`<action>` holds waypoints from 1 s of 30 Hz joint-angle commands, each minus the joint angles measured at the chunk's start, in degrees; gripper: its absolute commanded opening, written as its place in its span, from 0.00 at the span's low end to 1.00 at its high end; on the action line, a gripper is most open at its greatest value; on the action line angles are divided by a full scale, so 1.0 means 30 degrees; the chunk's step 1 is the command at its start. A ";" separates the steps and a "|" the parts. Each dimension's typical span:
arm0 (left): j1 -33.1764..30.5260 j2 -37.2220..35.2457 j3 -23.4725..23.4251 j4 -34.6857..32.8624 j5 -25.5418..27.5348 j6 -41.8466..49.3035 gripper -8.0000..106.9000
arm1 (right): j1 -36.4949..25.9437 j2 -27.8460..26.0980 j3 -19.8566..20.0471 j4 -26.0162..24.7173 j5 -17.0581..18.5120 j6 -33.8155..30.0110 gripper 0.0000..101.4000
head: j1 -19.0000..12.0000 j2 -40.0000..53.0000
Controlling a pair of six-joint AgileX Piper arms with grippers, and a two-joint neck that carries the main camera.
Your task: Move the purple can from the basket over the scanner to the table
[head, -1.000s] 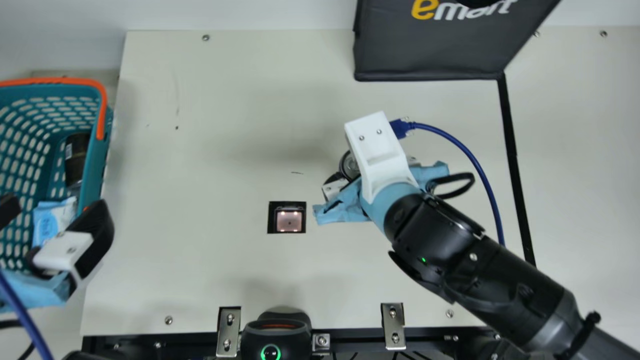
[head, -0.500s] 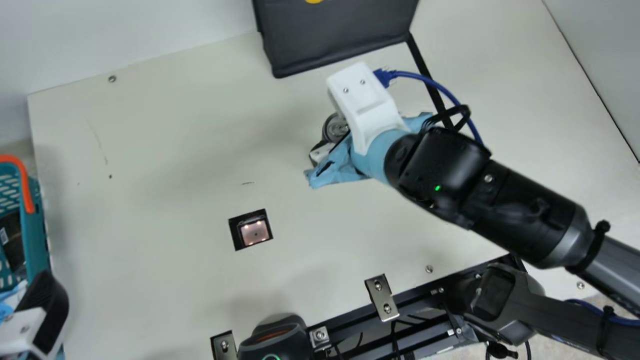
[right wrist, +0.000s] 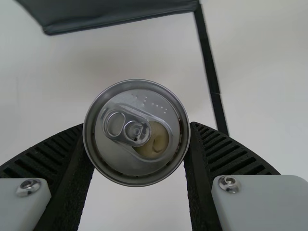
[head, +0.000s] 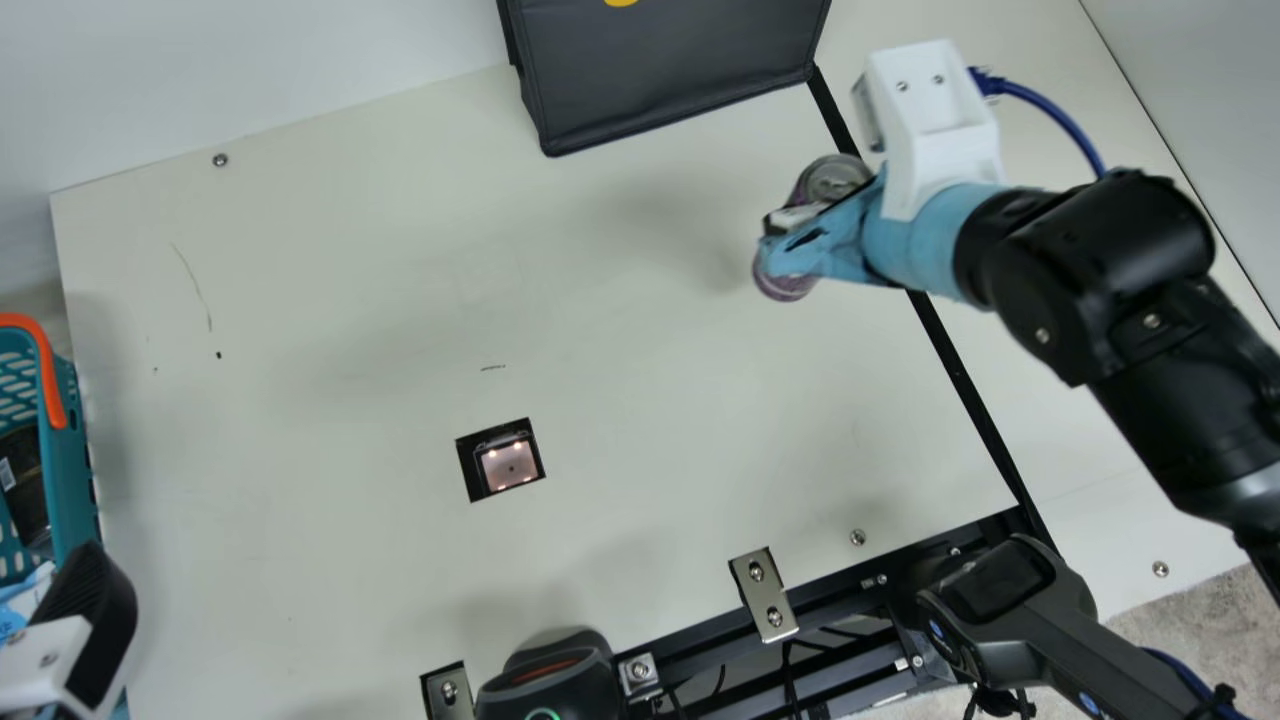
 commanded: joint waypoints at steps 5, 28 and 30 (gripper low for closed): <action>0.0000 0.0000 0.0000 0.0000 0.0000 0.0000 0.85 | -0.5170 0.0387 -0.0282 0.1483 -0.0233 -0.2957 0.00 | -0.0553 -0.0045; 0.0000 0.0000 0.0000 0.0000 0.0000 0.0000 0.85 | -1.1846 0.5213 -0.2701 0.3136 -0.2231 -0.8154 0.00 | -0.0553 -0.0045; 0.0000 0.0000 0.0000 0.0000 0.0000 0.0000 0.85 | -1.1942 0.5924 -0.3250 0.3069 -0.2409 -0.8243 0.00 | -0.0553 -0.0045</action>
